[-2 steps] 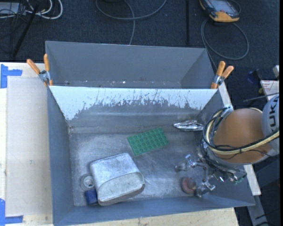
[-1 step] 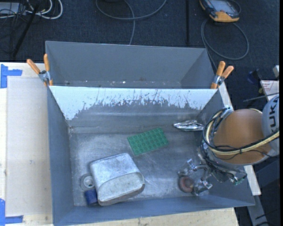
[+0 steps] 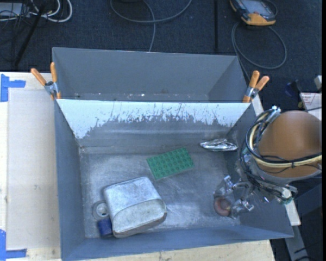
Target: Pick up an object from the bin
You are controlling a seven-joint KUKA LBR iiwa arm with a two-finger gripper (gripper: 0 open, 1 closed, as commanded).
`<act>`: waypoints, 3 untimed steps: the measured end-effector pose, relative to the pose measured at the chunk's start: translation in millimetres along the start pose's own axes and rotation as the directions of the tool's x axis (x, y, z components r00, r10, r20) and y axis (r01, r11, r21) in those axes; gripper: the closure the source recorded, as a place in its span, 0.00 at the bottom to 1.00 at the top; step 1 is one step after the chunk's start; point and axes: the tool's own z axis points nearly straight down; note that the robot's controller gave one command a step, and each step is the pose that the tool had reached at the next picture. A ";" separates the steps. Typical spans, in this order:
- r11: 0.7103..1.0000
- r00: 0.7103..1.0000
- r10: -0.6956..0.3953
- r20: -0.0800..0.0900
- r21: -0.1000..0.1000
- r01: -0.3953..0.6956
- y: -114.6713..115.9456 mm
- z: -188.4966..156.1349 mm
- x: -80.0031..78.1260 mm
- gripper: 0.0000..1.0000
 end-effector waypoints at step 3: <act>1.000 1.000 0.013 0.002 0.002 -0.013 2.4 -66.7 -4.2 1.00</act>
Offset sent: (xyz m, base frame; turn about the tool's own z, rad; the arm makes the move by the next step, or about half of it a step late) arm -0.0001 0.0000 0.0257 0.0000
